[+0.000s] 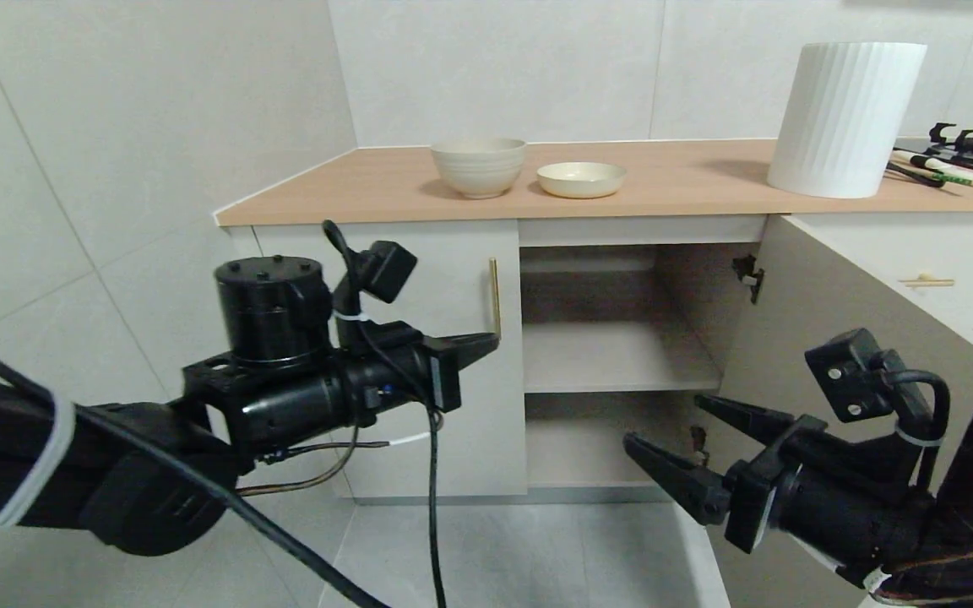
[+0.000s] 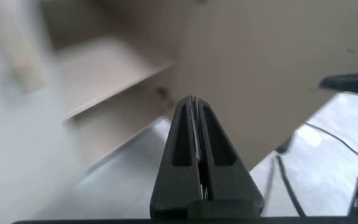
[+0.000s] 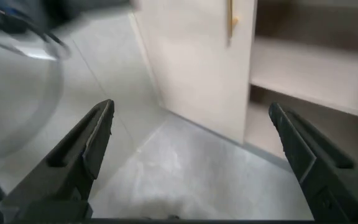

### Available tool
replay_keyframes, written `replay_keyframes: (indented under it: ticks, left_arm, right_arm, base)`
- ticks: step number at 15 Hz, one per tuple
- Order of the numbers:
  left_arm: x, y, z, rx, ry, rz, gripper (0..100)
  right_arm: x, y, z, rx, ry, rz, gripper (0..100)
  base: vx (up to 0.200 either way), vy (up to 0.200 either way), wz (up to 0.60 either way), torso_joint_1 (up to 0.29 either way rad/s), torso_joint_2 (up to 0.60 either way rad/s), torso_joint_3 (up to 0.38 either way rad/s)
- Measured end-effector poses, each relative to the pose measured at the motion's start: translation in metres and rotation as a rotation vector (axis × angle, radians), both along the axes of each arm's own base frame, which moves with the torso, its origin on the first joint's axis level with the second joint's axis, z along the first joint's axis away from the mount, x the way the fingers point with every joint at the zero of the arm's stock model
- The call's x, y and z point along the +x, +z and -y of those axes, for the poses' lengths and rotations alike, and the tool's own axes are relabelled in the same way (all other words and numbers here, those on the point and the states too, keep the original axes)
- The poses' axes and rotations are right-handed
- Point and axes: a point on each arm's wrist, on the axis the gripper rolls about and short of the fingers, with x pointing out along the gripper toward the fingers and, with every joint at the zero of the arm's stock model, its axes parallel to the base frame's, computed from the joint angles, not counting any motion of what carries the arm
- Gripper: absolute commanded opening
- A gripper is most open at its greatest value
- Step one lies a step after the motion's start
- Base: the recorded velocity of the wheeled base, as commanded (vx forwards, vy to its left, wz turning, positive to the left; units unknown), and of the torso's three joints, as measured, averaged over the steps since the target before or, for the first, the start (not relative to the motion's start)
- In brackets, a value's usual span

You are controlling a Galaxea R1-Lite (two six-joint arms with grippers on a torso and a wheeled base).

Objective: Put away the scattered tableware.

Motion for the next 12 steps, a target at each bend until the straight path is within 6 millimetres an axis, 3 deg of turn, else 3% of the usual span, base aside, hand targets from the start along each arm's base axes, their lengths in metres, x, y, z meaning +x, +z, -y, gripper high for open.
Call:
replay_keyframes:
  ticks: [3, 4, 8, 10, 12]
  left_arm:
    - [-0.021, 0.020, -0.040, 0.013, 0.087, -0.027, 0]
    - [-0.030, 0.027, -0.052, 0.016, 0.115, -0.035, 100]
    - [-0.063, 0.057, -0.075, 0.002, 0.161, 0.000, 100]
    - [-0.073, 0.067, -0.081, -0.012, 0.209, 0.039, 100]
    - [-0.079, 0.071, -0.088, -0.019, 0.263, 0.059, 100]
  right_arm:
    - [0.026, 0.016, -0.001, -0.097, -0.051, -0.034, 100]
    - [0.036, 0.030, -0.003, -0.108, -0.061, -0.036, 100]
    - [0.063, 0.073, -0.009, -0.154, -0.082, -0.087, 100]
    - [0.065, 0.074, -0.009, -0.157, -0.085, -0.264, 100]
    - [0.065, 0.083, -0.008, -0.097, -0.034, -0.304, 100]
  base:
    - [0.000, 0.000, 0.00, 0.000, 0.00, 0.000]
    - [0.000, 0.000, 0.00, 0.000, 0.00, 0.000]
    - [0.000, 0.000, 0.00, 0.000, 0.00, 0.000]
    - [0.000, 0.000, 0.00, 0.000, 0.00, 0.000]
    - [0.000, 0.000, 0.00, 0.000, 0.00, 0.000]
